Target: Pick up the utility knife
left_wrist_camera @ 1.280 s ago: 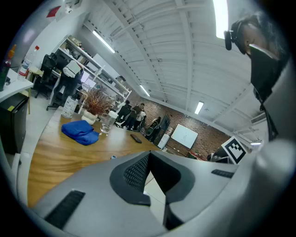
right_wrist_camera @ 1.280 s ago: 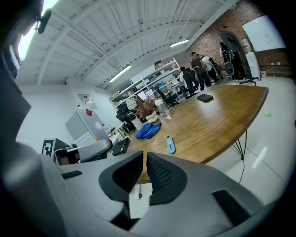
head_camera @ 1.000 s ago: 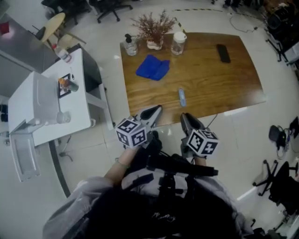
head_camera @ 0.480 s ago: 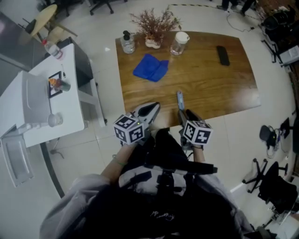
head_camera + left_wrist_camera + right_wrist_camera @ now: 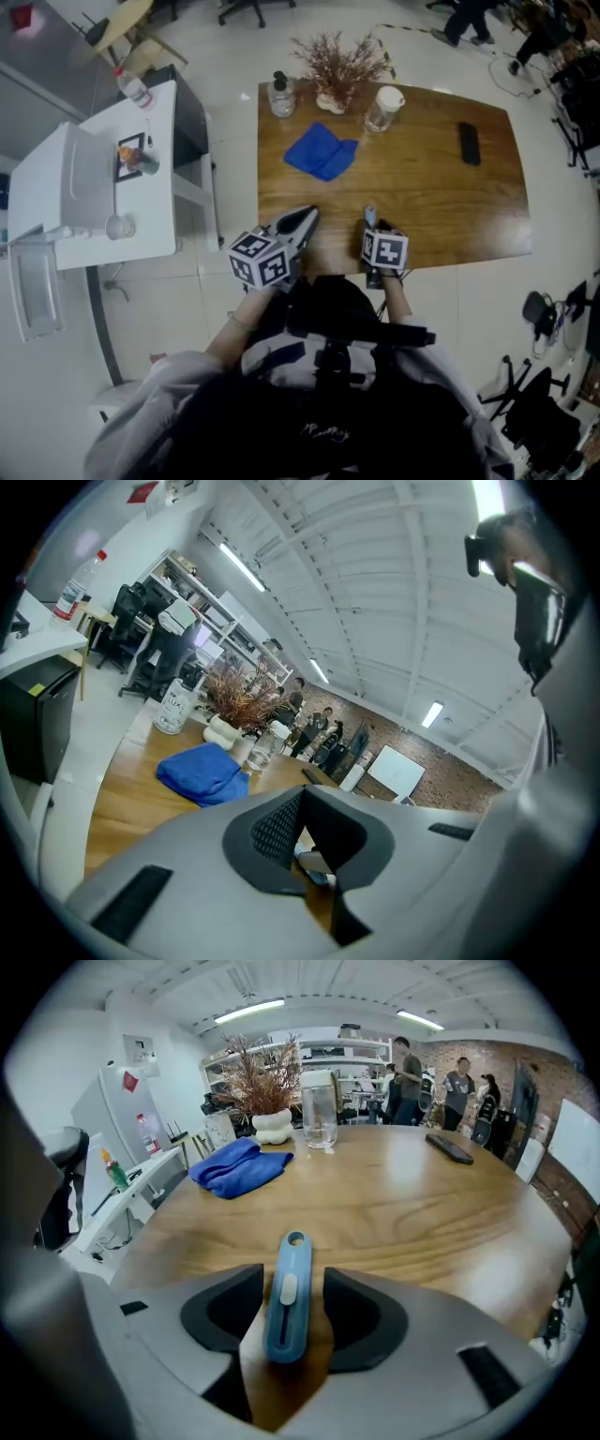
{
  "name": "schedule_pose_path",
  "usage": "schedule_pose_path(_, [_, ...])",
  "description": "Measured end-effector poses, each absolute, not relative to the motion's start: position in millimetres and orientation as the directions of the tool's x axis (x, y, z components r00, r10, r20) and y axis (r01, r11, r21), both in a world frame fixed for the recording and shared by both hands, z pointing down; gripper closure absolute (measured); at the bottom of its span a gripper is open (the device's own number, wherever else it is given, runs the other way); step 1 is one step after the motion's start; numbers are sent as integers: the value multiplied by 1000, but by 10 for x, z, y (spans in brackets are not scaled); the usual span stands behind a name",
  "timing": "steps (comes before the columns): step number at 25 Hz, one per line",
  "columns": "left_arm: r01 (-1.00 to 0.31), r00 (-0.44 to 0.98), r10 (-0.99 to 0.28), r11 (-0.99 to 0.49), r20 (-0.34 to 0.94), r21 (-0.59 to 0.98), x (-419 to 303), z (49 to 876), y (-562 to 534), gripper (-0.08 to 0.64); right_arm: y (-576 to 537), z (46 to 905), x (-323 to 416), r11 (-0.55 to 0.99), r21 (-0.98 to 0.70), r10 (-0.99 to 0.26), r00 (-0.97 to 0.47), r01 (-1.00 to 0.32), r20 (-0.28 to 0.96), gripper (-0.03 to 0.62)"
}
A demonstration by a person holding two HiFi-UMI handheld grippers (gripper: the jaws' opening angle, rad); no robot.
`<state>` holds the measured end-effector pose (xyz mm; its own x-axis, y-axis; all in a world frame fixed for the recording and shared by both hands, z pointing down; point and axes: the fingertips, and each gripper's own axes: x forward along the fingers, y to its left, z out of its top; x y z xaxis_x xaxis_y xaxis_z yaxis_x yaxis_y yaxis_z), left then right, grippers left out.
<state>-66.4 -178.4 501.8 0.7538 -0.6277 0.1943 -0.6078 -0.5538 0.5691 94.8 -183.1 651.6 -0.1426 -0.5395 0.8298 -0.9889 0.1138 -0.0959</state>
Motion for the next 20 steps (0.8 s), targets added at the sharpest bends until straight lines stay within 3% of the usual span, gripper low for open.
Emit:
schedule_pose_path(6, [-638,725,-655,-524,213,563,-682,5043,-1862,555,-1868,6619,886,118,-79,-514,-129,-990,848,376])
schedule_pose_path(11, [-643,723,-654,-518,222,564,-633,5057,-1899,555,-1901,6604,852,197,-31,-516,-131,-980,846,439])
schedule_pose_path(17, [-635,735,-641,-534,223,559,-545,5044,-1893,554,-1891,6428,935,34,-279,-557,-250,-960,792,448])
schedule_pose_path(20, [-635,736,-638,-536,225,556,-529,5054,-1904,554,-1911,6201,975,24,-335,-607,-280,-942,744,450])
